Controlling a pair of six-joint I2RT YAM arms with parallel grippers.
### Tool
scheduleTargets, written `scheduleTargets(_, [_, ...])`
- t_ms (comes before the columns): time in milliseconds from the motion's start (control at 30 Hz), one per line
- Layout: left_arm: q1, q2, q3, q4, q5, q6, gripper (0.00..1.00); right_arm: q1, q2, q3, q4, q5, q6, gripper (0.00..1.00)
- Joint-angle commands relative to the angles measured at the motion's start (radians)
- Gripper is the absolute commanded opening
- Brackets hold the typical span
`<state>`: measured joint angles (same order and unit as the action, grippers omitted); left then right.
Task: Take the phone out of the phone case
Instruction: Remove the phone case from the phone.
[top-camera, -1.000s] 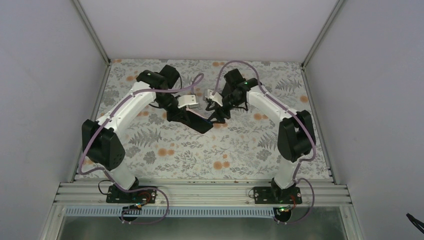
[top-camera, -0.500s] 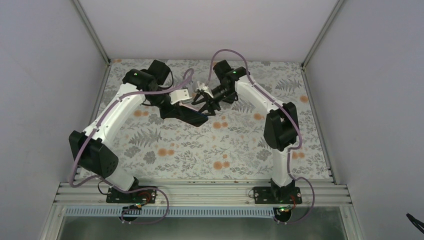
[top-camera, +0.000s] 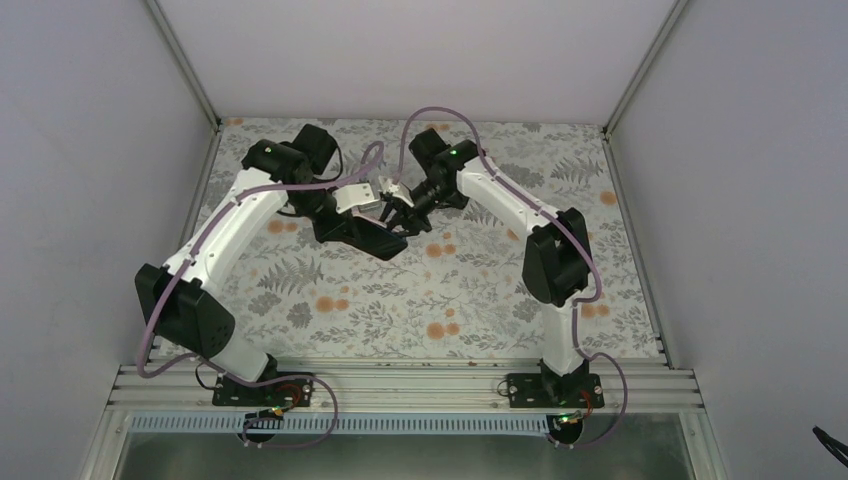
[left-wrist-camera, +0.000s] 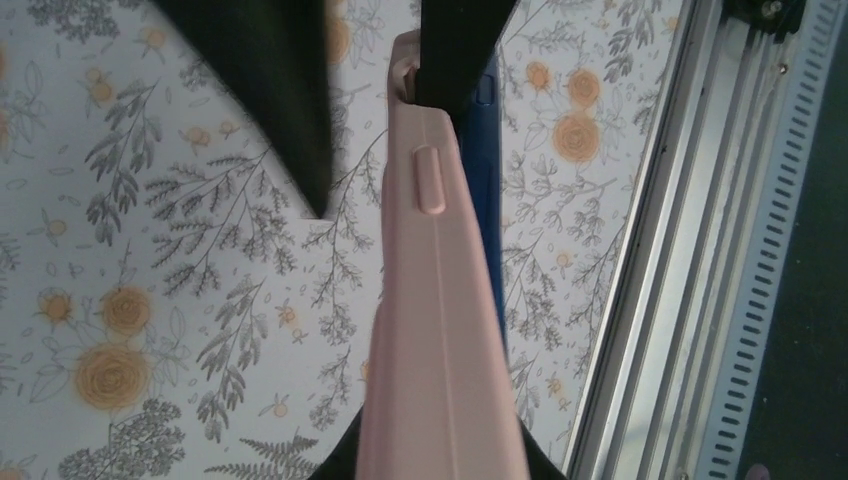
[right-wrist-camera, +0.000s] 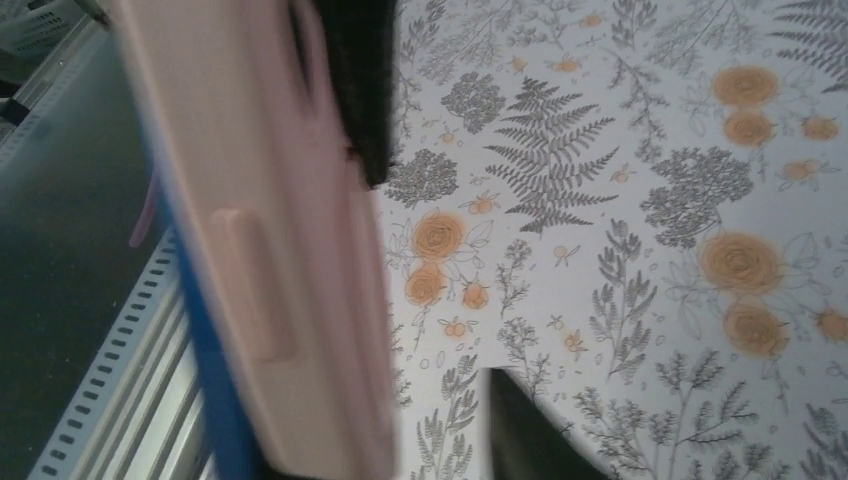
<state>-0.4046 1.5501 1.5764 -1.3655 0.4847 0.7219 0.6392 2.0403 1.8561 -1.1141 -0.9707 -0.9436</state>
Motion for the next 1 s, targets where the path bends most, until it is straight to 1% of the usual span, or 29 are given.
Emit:
scheduleTargets(0, [0.041,0.077,0.089,0.859,-0.068,-0.166,0.02,0.257,-0.116,-0.016,-0.171,-0.326,0.034,0.12])
scheduleTargets(67, [0.041,0.089,0.11,0.83,-0.062,-0.155,0.02,0.254,-0.126,-0.027,-0.171,-0.324,0.028,0.04])
scheduleTargets(167, [0.041,0.085,0.121,0.806,-0.049,-0.13,0.03,0.235,-0.141,-0.044,-0.171,-0.329,0.015,0.03])
scheduleTargets(233, [0.041,0.074,0.119,0.794,-0.034,-0.118,0.09,0.212,-0.151,-0.057,-0.169,-0.33,0.008,0.03])
scheduleTargets(300, [0.041,0.073,0.134,0.765,-0.028,-0.109,0.16,0.181,-0.156,-0.063,-0.17,-0.334,0.006,0.03])
scheduleTargets(400, [0.041,0.072,0.165,0.703,-0.025,-0.1,0.36,0.121,-0.154,-0.068,-0.172,-0.323,0.019,0.03])
scheduleTargets(533, [0.042,0.034,0.177,0.65,-0.085,-0.104,0.64,-0.003,-0.151,-0.104,-0.171,-0.315,0.007,0.03])
scheduleTargets(567, [0.041,0.017,0.171,0.646,-0.102,-0.101,0.69,-0.038,-0.15,-0.112,-0.171,-0.321,0.003,0.03])
scheduleTargets(667, [0.04,-0.041,0.151,0.631,-0.144,-0.095,0.8,-0.139,-0.158,-0.128,-0.171,-0.321,-0.001,0.03])
scheduleTargets(733, [0.039,-0.082,0.134,0.629,-0.157,-0.096,0.84,-0.181,-0.169,-0.133,-0.16,-0.31,0.013,0.03])
scheduleTargets(800, [0.028,-0.113,0.107,0.64,-0.165,-0.093,0.86,-0.214,-0.178,-0.146,-0.099,-0.298,0.093,0.03])
scheduleTargets(833, [0.013,-0.128,0.078,0.657,-0.172,-0.088,0.86,-0.229,-0.186,-0.155,-0.056,-0.292,0.139,0.03])
scheduleTargets(867, [-0.024,-0.142,0.042,0.684,-0.208,-0.083,0.86,-0.24,-0.196,-0.169,0.0,-0.279,0.203,0.03])
scheduleTargets(967, [-0.174,-0.176,-0.099,0.837,-0.41,-0.047,0.86,-0.278,-0.244,-0.238,0.276,-0.237,0.489,0.03])
